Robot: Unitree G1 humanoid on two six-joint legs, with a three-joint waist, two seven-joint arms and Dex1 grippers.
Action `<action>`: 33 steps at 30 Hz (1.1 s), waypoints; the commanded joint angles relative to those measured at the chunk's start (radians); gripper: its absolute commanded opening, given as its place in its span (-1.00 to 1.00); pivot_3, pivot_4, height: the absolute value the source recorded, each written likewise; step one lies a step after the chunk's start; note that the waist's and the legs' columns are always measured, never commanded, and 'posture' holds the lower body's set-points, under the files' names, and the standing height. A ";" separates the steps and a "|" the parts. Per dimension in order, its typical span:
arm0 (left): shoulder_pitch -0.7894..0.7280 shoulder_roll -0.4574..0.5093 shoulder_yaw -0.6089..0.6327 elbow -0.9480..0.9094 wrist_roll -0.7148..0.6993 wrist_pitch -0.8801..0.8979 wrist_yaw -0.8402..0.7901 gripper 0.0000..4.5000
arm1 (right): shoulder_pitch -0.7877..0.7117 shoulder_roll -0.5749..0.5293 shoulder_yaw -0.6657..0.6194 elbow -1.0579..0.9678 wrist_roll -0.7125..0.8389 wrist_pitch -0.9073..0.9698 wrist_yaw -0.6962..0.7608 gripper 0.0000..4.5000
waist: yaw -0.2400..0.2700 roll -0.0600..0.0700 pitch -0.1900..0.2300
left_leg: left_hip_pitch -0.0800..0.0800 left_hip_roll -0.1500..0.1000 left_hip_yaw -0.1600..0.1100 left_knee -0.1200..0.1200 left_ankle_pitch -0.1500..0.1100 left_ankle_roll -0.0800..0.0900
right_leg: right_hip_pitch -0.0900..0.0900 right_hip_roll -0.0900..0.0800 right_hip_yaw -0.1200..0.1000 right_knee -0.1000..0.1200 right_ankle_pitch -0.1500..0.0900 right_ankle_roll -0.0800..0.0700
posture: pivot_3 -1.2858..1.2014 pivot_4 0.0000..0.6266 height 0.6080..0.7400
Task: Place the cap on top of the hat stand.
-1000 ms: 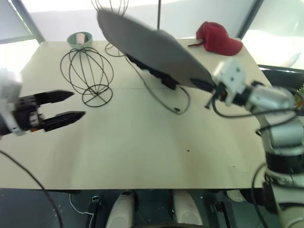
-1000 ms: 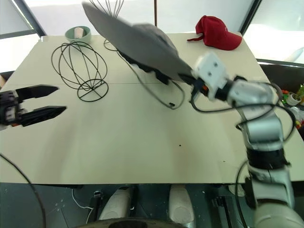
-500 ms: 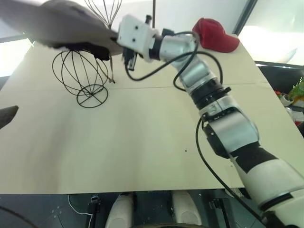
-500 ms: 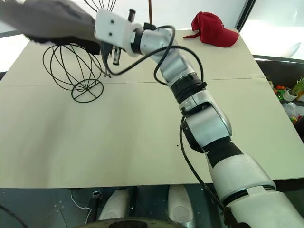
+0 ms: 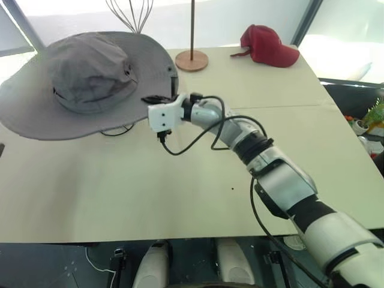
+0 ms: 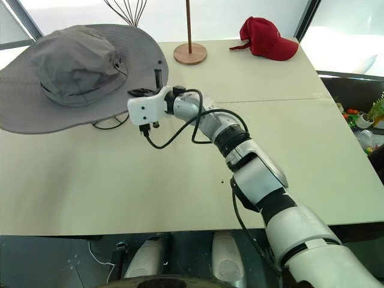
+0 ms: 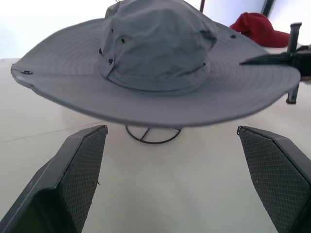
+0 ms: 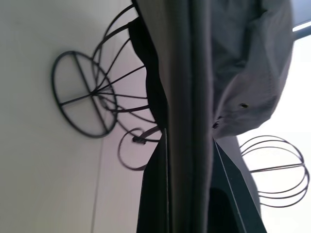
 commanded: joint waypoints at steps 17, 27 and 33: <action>-0.031 0.050 -0.055 0.060 0.005 -0.071 -0.007 1.00 | -0.089 0.014 0.001 0.039 -0.078 -0.018 -0.112 0.30 | 0.001 0.000 0.000 | 0.000 0.012 0.001 -0.001 0.000 0.000 | -0.002 0.012 0.000 -0.001 0.003 -0.007 | 0.03 -0.52 1.00; -0.006 0.031 -0.080 0.049 0.018 -0.094 -0.016 1.00 | 0.028 -0.127 -0.001 -0.159 -0.135 -0.060 -0.108 0.98 | 0.003 0.000 0.000 | 0.000 0.012 0.001 -0.001 0.000 0.000 | -0.002 0.012 0.000 -0.001 0.003 -0.007 | 0.03 -0.52 1.00; 0.016 0.039 -0.096 0.065 0.055 -0.118 -0.027 1.00 | 0.190 -0.355 -0.088 -0.471 -0.025 -0.118 0.024 0.98 | 0.004 0.000 0.000 | 0.000 0.012 0.001 -0.001 0.000 0.000 | -0.002 0.012 0.000 -0.001 0.003 -0.007 | 0.03 -0.52 1.00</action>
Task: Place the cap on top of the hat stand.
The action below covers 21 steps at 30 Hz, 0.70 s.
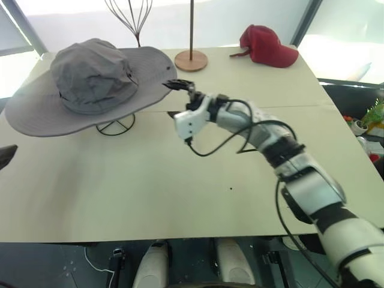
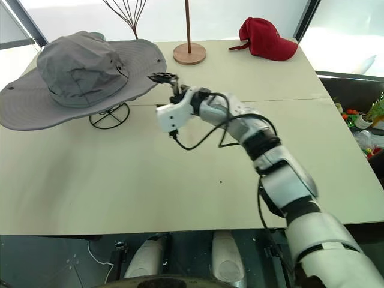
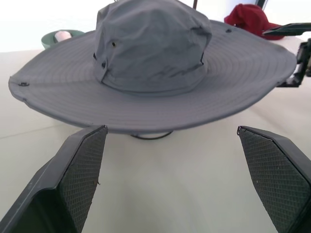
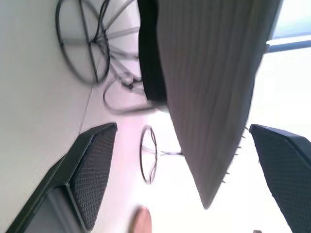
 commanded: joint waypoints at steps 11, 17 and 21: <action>0.009 0.015 0.004 0.050 0.073 -0.071 -0.017 1.00 | 0.143 -0.295 -0.192 -0.353 0.320 -0.031 0.312 0.98 | -0.006 0.000 0.000 | 0.002 0.003 0.003 0.000 0.000 0.000 | 0.002 0.001 0.001 -0.001 0.000 0.000 | 0.03 -0.52 1.00; -0.008 0.022 -0.014 0.057 0.073 -0.071 -0.020 1.00 | 0.067 -0.213 -0.155 -0.338 0.272 -0.064 0.332 0.98 | 0.001 0.000 0.000 | 0.001 0.003 0.003 0.001 0.000 0.000 | 0.001 0.002 0.001 -0.001 0.000 0.000 | 0.03 -0.52 1.00; -0.026 0.029 -0.025 0.069 0.069 -0.070 -0.022 1.00 | -0.024 -0.113 -0.071 -0.259 0.181 -0.106 0.324 0.98 | -0.001 0.000 0.000 | 0.001 0.003 0.003 0.001 0.000 0.000 | 0.001 0.002 0.001 -0.001 0.000 0.000 | 0.03 -0.52 1.00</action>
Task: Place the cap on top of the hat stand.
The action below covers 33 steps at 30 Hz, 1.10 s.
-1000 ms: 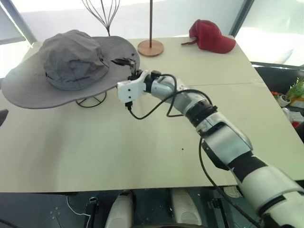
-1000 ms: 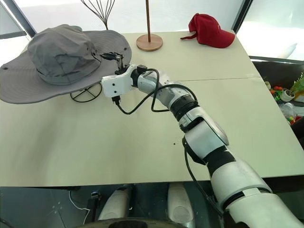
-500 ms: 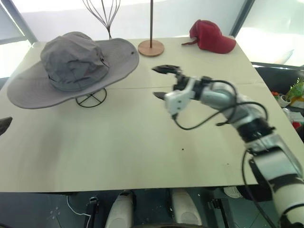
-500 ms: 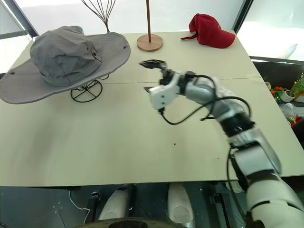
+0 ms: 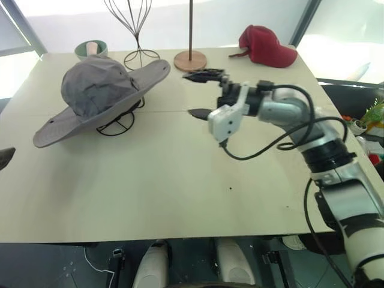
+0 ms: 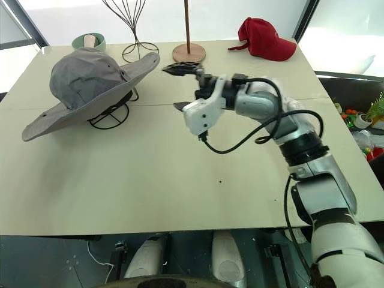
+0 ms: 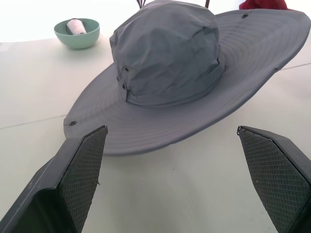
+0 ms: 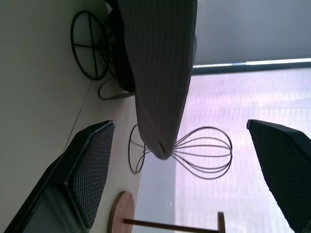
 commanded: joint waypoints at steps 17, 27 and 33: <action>0.015 0.008 0.048 -0.015 -0.007 -0.011 -0.006 1.00 | -0.282 0.244 0.139 0.382 -0.179 -0.107 -0.119 0.98 | -0.002 0.000 0.000 | -0.001 0.000 0.000 -0.001 0.000 0.000 | -0.002 0.000 0.000 0.001 0.000 0.000 | 0.03 -0.52 1.00; 0.012 0.007 0.057 -0.020 -0.010 -0.011 0.002 1.00 | -0.320 0.311 0.123 0.445 -0.082 -0.056 -0.053 0.98 | -0.004 0.000 0.000 | 0.000 0.000 0.000 -0.002 0.000 0.000 | -0.003 0.000 0.000 0.001 0.000 0.000 | 0.03 -0.52 1.00; 0.009 0.009 0.053 -0.026 -0.014 -0.006 0.004 1.00 | -0.328 0.356 0.153 0.568 -0.138 -0.066 -0.106 -0.06 | 0.000 0.000 0.000 | -0.001 0.000 0.000 -0.002 0.000 0.000 | -0.003 0.000 0.000 0.001 0.000 0.000 | 0.03 -0.52 1.00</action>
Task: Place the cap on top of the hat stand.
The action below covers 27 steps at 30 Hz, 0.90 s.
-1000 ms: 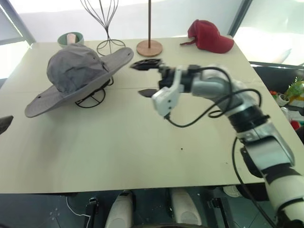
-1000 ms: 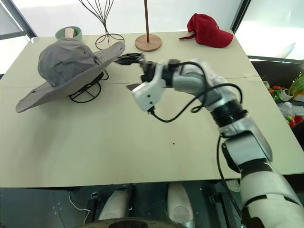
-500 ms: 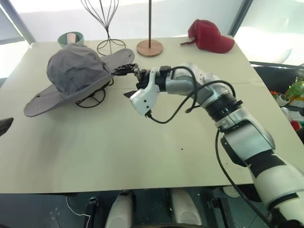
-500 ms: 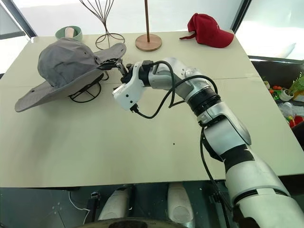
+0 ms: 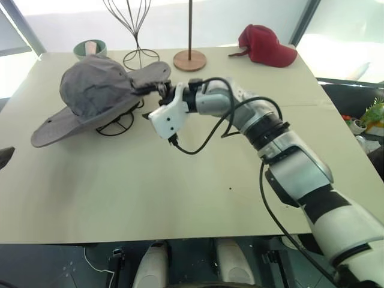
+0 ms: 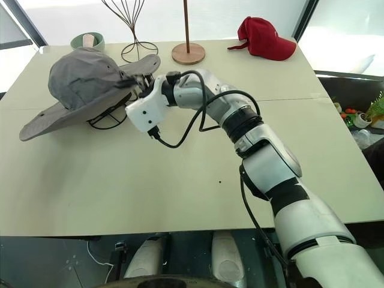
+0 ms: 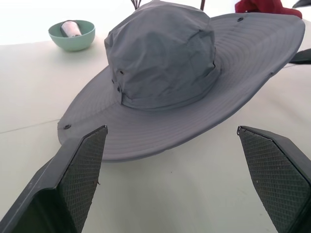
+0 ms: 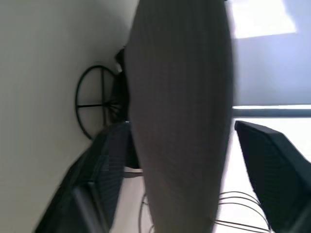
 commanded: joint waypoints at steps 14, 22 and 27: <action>-0.008 0.015 0.032 -0.008 -0.010 -0.003 0.003 1.00 | 0.223 -0.031 0.057 -0.187 -0.262 0.057 -0.331 -0.99 | -0.002 0.000 0.000 | 0.000 0.000 0.000 -0.001 0.000 0.000 | -0.001 0.000 0.000 0.000 0.000 0.000 | 0.03 -0.52 1.00; -0.026 0.033 0.018 0.008 -0.004 -0.004 -0.002 1.00 | 0.243 -0.006 0.044 -0.178 -0.227 0.114 -0.329 -0.99 | -0.002 0.000 0.000 | 0.000 0.000 0.000 -0.001 0.000 0.000 | -0.001 0.000 0.000 0.000 0.000 0.000 | 0.03 -0.52 1.00; -0.033 0.031 0.012 0.004 -0.002 -0.001 -0.003 1.00 | 0.253 -0.011 0.030 -0.190 -0.157 0.114 -0.271 -0.55 | -0.002 -0.001 0.000 | 0.000 0.000 0.000 -0.001 0.000 0.000 | -0.001 0.000 0.000 0.000 0.000 0.000 | 0.03 -0.52 1.00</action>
